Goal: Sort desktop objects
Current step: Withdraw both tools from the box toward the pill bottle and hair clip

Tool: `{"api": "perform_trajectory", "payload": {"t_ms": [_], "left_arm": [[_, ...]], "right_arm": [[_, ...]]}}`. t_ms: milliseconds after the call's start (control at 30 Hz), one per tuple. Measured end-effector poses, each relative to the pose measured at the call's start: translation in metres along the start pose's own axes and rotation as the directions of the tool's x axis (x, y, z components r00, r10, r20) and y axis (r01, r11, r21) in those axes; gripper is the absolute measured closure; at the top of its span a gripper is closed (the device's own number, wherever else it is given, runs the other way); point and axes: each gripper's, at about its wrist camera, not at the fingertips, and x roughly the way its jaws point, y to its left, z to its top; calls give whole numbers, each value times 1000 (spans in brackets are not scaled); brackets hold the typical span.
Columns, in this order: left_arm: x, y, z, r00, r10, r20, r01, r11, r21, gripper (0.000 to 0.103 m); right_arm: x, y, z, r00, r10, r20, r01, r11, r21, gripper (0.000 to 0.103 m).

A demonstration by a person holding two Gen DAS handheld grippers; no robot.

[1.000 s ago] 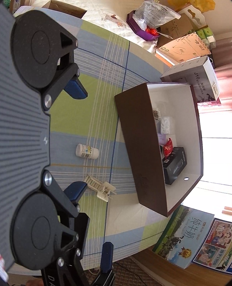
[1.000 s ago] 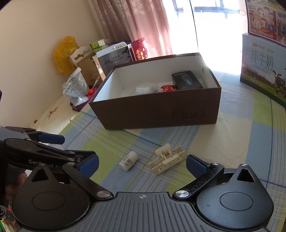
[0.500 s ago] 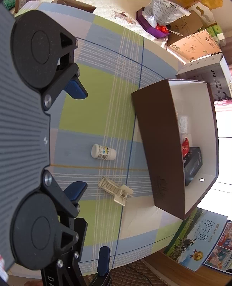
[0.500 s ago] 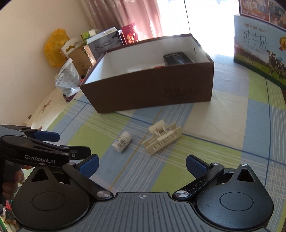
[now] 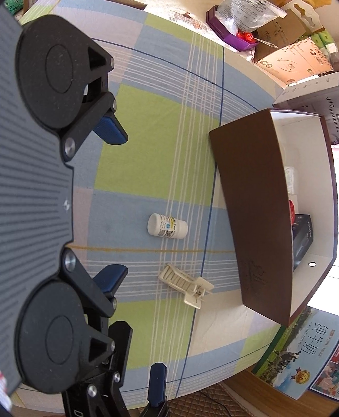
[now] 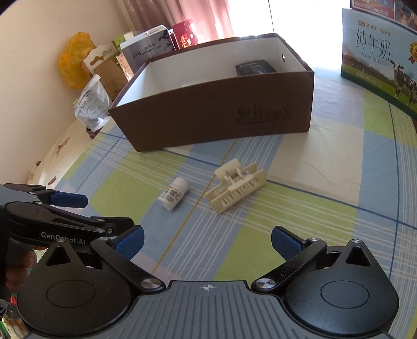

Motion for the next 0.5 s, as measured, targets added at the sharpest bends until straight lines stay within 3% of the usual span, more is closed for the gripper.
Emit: {"api": "perform_trajectory", "payload": {"t_ms": [300,500], "left_arm": [[10,6,2,1000,1,-5,-1,1000,1,6],[21,8,5,1000,13,5,-13,1000,19,6]], "right_arm": [[9,1,1,1000,-17,-10,17,1000,9,2],[19,-2,3,996,-81,37,78,995,68,2]]}}
